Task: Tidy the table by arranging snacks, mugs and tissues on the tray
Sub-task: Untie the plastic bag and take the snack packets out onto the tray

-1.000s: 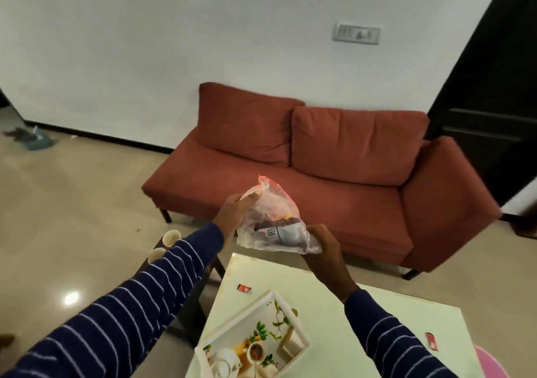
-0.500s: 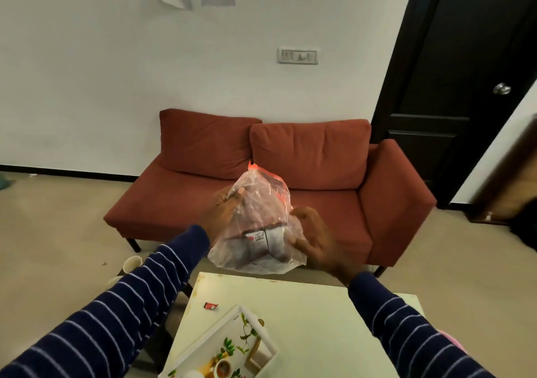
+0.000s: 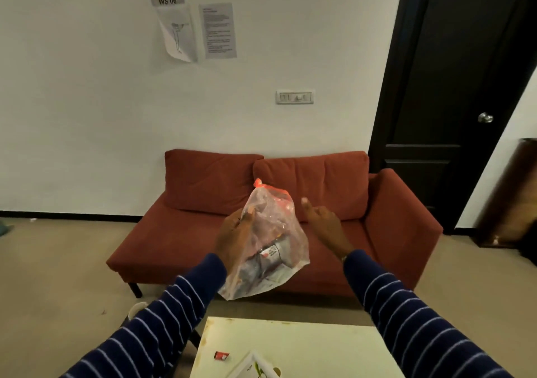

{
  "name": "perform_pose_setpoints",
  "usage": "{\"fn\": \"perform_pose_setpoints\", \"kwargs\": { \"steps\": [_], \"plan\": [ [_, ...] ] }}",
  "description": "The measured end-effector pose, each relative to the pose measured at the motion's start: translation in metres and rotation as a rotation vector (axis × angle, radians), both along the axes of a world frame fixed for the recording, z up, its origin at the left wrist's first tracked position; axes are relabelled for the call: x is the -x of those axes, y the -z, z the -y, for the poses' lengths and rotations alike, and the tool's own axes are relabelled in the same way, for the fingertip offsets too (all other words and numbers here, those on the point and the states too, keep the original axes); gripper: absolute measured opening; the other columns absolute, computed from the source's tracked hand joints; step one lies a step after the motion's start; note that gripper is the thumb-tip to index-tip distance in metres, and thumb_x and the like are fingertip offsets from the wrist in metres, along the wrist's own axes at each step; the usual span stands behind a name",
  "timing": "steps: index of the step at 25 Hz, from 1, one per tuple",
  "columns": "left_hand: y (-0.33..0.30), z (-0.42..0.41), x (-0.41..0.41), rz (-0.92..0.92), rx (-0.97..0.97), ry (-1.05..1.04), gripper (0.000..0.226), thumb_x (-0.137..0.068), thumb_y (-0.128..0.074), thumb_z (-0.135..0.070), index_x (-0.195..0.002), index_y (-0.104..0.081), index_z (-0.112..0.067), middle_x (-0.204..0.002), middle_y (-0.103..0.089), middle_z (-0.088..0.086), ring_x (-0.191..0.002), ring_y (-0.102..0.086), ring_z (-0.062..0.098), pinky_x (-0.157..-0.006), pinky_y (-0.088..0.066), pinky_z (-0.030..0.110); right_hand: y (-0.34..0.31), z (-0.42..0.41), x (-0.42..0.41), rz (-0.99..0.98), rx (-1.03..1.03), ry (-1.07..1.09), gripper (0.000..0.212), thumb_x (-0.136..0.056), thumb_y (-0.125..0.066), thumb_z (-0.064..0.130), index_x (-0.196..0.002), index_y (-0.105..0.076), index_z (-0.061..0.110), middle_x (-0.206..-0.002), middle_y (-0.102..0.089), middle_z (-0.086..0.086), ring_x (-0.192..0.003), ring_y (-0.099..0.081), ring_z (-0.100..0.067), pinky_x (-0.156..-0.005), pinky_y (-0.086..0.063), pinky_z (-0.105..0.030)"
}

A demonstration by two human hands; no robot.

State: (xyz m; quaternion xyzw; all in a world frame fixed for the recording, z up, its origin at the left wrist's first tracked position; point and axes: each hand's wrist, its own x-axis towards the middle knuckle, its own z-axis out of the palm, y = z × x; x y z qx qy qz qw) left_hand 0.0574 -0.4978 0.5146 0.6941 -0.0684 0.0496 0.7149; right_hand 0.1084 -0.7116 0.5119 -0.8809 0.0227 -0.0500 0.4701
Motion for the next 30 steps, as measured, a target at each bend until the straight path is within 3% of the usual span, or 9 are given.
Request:
{"fn": "perform_pose_setpoints", "kwargs": {
  "steps": [4, 7, 10, 14, 16, 20, 24, 27, 30],
  "plan": [
    [0.014, 0.022, 0.01, 0.059, -0.114, -0.038, 0.041, -0.1, -0.045, -0.048, -0.095, -0.069, -0.016, -0.083, -0.072, 0.005, -0.076, -0.067, 0.015, -0.063, -0.052, 0.025, -0.06, -0.035, -0.001, -0.444, -0.3, -0.224, 0.088, -0.044, -0.053, 0.102, -0.094, -0.062, 0.029, -0.093, -0.072, -0.017, -0.071, -0.076, -0.029, -0.055, -0.058, -0.034],
    [0.015, 0.036, 0.014, 0.089, -0.177, -0.029, 0.025, -0.101, -0.047, -0.041, -0.099, -0.07, -0.033, -0.087, -0.073, -0.013, -0.079, -0.066, -0.004, -0.069, -0.049, 0.012, -0.081, -0.072, -0.012, -0.352, -0.004, -0.307, 0.043, -0.069, -0.079, 0.051, -0.084, -0.066, 0.013, -0.079, -0.07, -0.015, -0.06, -0.072, -0.026, -0.049, -0.056, -0.03],
    [0.017, 0.024, 0.012, 0.15, -0.319, 0.088, 0.03, -0.095, -0.063, -0.028, -0.125, -0.062, -0.03, -0.116, -0.067, -0.012, -0.101, -0.063, -0.002, -0.089, -0.051, 0.022, -0.084, -0.081, -0.02, -0.123, 0.481, -0.247, 0.017, -0.083, -0.058, 0.009, -0.069, -0.054, 0.0, -0.063, -0.053, -0.006, -0.059, -0.056, -0.021, -0.039, -0.034, -0.022],
    [0.012, -0.018, 0.005, 0.215, -0.249, -0.332, 0.031, -0.087, -0.071, -0.017, -0.094, -0.068, -0.047, -0.089, -0.071, -0.025, -0.085, -0.068, 0.006, -0.068, -0.055, 0.019, -0.087, -0.052, -0.016, -0.027, 0.389, -0.371, 0.011, -0.079, -0.064, -0.002, -0.07, -0.07, -0.002, -0.056, -0.053, -0.004, -0.054, -0.049, -0.016, -0.05, -0.039, -0.024],
    [0.006, -0.039, -0.005, 0.054, -0.085, -0.438, 0.035, -0.09, -0.069, -0.022, -0.115, -0.059, -0.043, -0.109, -0.064, -0.022, -0.098, -0.063, 0.012, -0.078, -0.054, 0.023, -0.093, -0.038, -0.01, -0.029, 0.283, -0.422, 0.015, -0.081, -0.061, -0.006, -0.076, -0.074, 0.0, -0.06, -0.062, -0.002, -0.053, -0.054, -0.01, -0.055, -0.047, -0.025],
    [-0.01, -0.066, -0.035, 0.04, -0.079, -0.211, 0.061, -0.097, -0.06, -0.021, -0.152, -0.032, -0.025, -0.14, -0.044, -0.008, -0.114, -0.056, 0.005, -0.096, -0.049, 0.03, -0.108, -0.012, -0.005, -0.018, 0.253, -0.513, 0.02, -0.083, -0.058, -0.009, -0.095, -0.074, -0.007, -0.081, -0.069, -0.013, -0.071, -0.063, -0.019, -0.071, -0.056, -0.033],
    [-0.038, -0.06, -0.045, 0.223, -0.154, -0.095, 0.031, -0.095, -0.062, -0.013, -0.125, -0.064, -0.018, -0.103, -0.073, -0.01, -0.079, -0.064, -0.007, -0.068, -0.051, 0.011, -0.111, 0.005, -0.003, -0.048, 0.158, -0.563, 0.018, -0.086, -0.061, -0.008, -0.094, -0.076, -0.001, -0.089, -0.074, -0.012, -0.078, -0.069, -0.018, -0.074, -0.059, -0.027],
    [-0.051, -0.051, -0.044, 0.269, -0.092, -0.138, 0.014, -0.093, -0.065, -0.011, -0.103, -0.074, -0.007, -0.094, -0.077, 0.005, -0.083, -0.069, 0.011, -0.072, -0.057, 0.025, -0.11, 0.014, -0.003, -0.073, 0.084, -0.576, 0.017, -0.088, -0.064, -0.003, -0.09, -0.076, 0.009, -0.088, -0.075, -0.008, -0.08, -0.071, -0.02, -0.068, -0.059, -0.021],
    [-0.066, -0.041, -0.04, 0.303, -0.122, -0.212, 0.01, -0.091, -0.068, -0.012, -0.093, -0.076, -0.007, -0.084, -0.074, 0.01, -0.074, -0.065, 0.013, -0.068, -0.057, 0.029, -0.117, 0.024, -0.007, -0.01, 0.156, -0.512, 0.022, -0.091, -0.065, 0.014, -0.111, -0.073, 0.011, -0.111, -0.073, -0.012, -0.101, -0.069, -0.031, -0.09, -0.058, -0.038]
  ]
}}
